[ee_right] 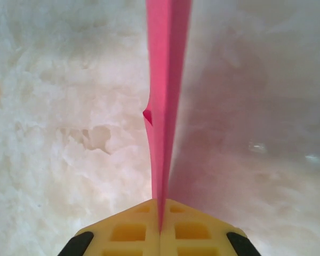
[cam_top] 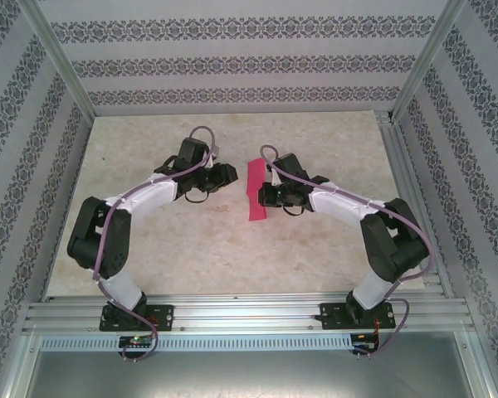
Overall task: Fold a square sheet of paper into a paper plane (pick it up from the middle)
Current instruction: Turn over the paper at the center of the table.
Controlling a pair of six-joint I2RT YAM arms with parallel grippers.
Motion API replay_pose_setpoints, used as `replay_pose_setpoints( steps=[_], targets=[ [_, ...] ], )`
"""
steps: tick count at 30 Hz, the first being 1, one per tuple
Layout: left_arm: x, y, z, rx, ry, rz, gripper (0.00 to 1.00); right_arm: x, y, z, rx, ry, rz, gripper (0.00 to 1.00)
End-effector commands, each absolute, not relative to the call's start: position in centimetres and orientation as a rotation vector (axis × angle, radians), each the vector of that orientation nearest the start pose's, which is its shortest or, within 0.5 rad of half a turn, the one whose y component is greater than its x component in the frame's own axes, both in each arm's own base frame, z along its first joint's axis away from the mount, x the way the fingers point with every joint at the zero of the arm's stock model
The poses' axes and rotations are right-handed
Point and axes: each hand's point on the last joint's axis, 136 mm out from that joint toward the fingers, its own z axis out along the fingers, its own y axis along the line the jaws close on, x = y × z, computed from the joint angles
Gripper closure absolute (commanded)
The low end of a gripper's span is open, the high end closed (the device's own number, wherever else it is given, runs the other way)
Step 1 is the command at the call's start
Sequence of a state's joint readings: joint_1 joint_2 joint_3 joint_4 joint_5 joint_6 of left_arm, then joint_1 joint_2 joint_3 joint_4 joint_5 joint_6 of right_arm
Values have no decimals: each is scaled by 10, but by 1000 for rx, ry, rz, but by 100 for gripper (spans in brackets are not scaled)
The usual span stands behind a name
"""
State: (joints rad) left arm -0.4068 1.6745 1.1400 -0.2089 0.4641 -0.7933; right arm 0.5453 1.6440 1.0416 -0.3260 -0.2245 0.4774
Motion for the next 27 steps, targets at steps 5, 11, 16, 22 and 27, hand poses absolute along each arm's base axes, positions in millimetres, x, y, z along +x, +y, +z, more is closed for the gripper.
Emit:
replay_pose_setpoints(
  steps=[5,11,16,22,27],
  targets=[
    [382,-187,172,-375,2435,-868,59,344,184,142,-408,2561,113,95],
    [374,-139,187,-553,2347,-769,57,344,174,147,-745,2466,-394,94],
    [359,-106,180,-708,2298,-734,53,332,203,106,-997,2449,-611,93],
    [351,-85,177,-781,2267,-713,51,301,252,61,-1116,2484,-608,86],
    [354,-82,178,-782,2265,-730,51,272,287,36,-1123,2554,-506,68]
  ],
)
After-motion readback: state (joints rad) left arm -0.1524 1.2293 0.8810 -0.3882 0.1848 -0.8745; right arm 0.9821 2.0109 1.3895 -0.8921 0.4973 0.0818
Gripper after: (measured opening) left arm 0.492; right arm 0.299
